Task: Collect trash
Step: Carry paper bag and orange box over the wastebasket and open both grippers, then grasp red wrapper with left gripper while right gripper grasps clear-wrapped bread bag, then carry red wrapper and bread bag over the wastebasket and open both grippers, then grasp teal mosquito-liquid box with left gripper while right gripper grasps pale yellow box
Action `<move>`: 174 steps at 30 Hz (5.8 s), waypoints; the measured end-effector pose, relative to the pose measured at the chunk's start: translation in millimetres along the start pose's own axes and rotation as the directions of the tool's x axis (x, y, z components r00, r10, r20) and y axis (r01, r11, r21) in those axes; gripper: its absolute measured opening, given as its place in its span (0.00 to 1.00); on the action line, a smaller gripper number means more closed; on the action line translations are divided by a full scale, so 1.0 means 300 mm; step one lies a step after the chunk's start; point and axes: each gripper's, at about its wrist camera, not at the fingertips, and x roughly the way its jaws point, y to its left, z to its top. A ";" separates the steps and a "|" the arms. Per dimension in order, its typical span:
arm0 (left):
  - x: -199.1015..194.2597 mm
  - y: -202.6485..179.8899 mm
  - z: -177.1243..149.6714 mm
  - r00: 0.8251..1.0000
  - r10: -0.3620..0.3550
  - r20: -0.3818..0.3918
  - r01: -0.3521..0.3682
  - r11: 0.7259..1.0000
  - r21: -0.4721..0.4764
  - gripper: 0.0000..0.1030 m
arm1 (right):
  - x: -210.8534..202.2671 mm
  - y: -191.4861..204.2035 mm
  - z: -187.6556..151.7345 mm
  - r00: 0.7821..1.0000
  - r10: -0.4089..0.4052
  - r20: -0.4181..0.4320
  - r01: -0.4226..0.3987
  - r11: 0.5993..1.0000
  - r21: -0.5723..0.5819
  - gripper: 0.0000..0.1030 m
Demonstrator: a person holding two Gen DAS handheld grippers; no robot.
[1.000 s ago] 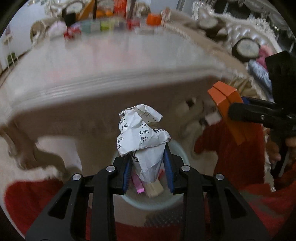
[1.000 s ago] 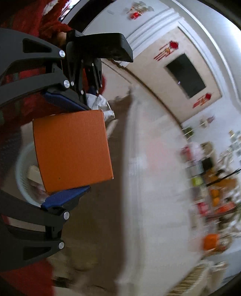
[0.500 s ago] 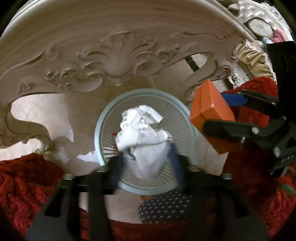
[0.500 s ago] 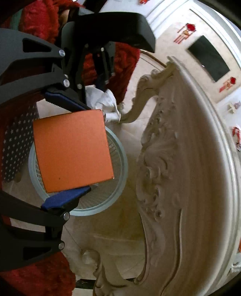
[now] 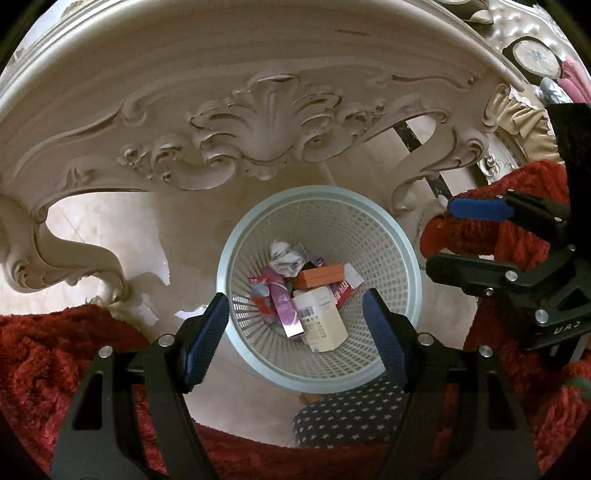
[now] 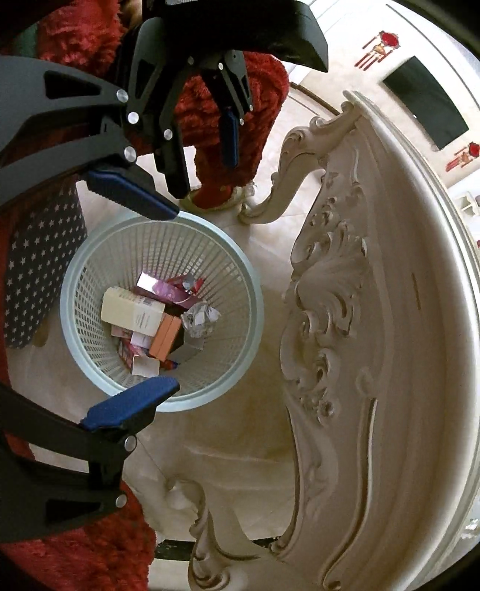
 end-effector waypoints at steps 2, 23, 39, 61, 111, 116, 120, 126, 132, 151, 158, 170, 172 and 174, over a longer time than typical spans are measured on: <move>-0.004 -0.007 -0.001 1.000 0.007 0.004 -0.007 1.000 0.006 0.71 | -0.006 0.005 -0.001 1.000 0.002 0.006 -0.002 1.000 -0.005 0.80; -0.451 0.132 0.226 0.933 0.061 0.354 -0.059 0.998 -0.016 0.84 | -0.389 -0.006 0.240 0.936 -0.023 0.352 0.070 0.990 -0.120 0.80; -0.276 0.598 1.091 0.887 0.328 0.325 -0.266 0.938 -0.222 0.84 | -0.192 -0.388 1.125 0.909 -0.285 0.304 0.391 0.835 -0.387 0.80; -0.092 0.706 1.340 0.900 0.364 0.240 -0.315 0.924 -0.218 0.84 | 0.067 -0.513 1.397 0.975 -0.221 0.034 0.216 0.890 -0.402 0.80; -0.380 -0.039 0.118 0.944 -0.071 0.321 0.049 0.996 0.076 0.41 | -0.367 0.030 0.209 0.945 0.231 0.231 -0.234 0.972 -0.018 0.29; -0.159 -0.060 0.039 0.984 -0.095 0.151 0.090 0.995 0.034 0.41 | -0.199 -0.002 0.092 0.979 0.161 0.126 -0.173 0.981 0.090 0.29; 0.012 -0.062 0.032 0.996 -0.075 0.044 0.075 0.997 0.014 0.41 | -0.027 -0.065 0.065 0.996 0.084 0.026 -0.087 0.983 0.164 0.29; 0.148 -0.057 0.028 0.996 -0.081 -0.042 0.081 0.997 -0.009 0.44 | 0.110 -0.070 0.068 0.998 0.035 -0.058 -0.026 0.989 0.145 0.29; 0.177 -0.034 0.022 0.992 -0.092 -0.081 0.088 0.995 -0.055 0.58 | 0.123 -0.064 0.053 0.998 -0.029 -0.061 0.037 0.992 0.123 0.64; -0.090 0.029 0.006 0.993 0.019 0.116 -0.007 0.995 -0.100 0.58 | -0.195 0.001 0.044 0.959 -0.161 0.232 0.131 0.981 0.141 0.72; -0.486 0.082 0.170 0.909 0.111 0.402 -0.072 0.991 -0.112 0.75 | -0.508 0.012 0.231 0.833 -0.182 0.523 0.154 0.983 0.097 0.80; -0.496 0.270 0.798 0.837 0.165 0.522 -0.030 0.966 -0.258 0.79 | -0.546 -0.155 0.731 0.756 -0.154 0.637 0.093 0.987 0.128 0.83; -0.449 0.299 0.907 0.833 0.195 0.517 -0.042 0.955 -0.292 0.79 | -0.488 -0.175 0.823 0.770 -0.202 0.606 0.152 0.979 0.134 0.83; -0.387 0.337 1.024 0.834 0.230 0.502 -0.065 0.944 -0.324 0.79 | -0.408 -0.193 0.927 0.786 -0.242 0.569 0.210 0.970 0.122 0.83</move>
